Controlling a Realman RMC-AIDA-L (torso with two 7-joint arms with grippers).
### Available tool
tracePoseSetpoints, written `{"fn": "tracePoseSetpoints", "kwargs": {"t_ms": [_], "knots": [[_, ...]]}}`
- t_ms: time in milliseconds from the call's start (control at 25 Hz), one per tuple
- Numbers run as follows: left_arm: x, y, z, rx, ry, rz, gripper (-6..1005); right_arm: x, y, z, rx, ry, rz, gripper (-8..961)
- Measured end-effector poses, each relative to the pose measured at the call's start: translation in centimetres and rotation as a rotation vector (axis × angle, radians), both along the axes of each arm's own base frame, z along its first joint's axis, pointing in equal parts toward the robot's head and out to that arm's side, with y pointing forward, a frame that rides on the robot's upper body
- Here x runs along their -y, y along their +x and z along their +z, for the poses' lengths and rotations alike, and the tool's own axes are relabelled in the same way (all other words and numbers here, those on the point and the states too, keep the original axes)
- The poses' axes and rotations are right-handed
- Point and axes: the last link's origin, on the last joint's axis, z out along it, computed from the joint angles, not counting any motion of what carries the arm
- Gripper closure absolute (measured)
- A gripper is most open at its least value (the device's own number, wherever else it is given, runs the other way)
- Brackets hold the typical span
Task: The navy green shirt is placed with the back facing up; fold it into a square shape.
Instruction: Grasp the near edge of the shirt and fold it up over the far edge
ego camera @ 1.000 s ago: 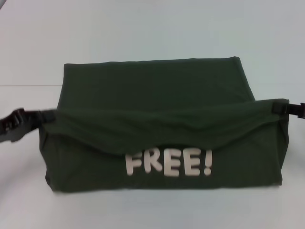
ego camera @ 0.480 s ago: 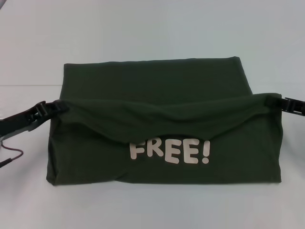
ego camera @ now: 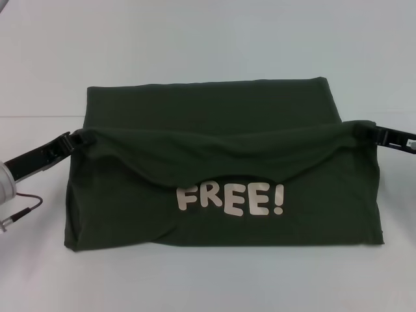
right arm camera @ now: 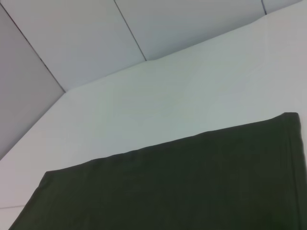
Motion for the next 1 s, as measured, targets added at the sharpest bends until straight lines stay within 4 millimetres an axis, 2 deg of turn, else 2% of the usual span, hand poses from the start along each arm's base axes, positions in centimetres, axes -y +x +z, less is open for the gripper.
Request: {"fn": "tracePoseSetpoints", "kwargs": {"t_ms": [360,1000], "knots": [[-0.5,0.2,-0.8,-0.028,0.05,0.002,969,-0.7,-0.6,-1.5,0.033,0.005,-0.009,883],[-1.8,1.2,-1.9,-0.116,0.063,-0.004,967,-1.0,-0.8,-1.6,0.031,0.026,-0.004,835]]}}
